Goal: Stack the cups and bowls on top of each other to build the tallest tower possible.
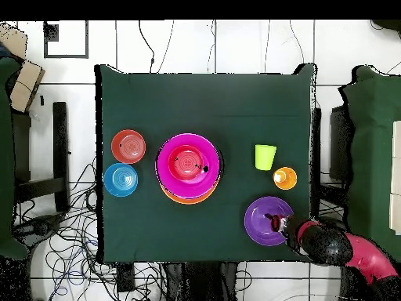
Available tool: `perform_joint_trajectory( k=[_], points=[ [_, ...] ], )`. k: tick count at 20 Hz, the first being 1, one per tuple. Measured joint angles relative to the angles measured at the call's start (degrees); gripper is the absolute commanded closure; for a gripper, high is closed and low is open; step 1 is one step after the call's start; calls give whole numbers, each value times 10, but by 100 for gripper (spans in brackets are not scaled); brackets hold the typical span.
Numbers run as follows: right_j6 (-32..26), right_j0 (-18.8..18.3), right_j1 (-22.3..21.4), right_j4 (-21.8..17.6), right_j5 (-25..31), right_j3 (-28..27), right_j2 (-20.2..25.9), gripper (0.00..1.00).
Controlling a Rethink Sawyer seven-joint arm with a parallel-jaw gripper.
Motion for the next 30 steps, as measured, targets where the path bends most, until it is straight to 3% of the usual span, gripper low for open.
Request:
perform_joint_trajectory(
  k=[6, 15, 19, 24, 30],
  points=[
    [0, 0, -17, 3, 1, 5, 3, 0],
    [0, 2, -113, 44, 24, 21, 15, 0],
    [0, 5, -130, 50, 26, 20, 16, 0],
    [0, 9, -111, 44, 25, 16, 16, 0],
    [0, 4, -42, 8, 13, -6, 16, 0]
  ],
)
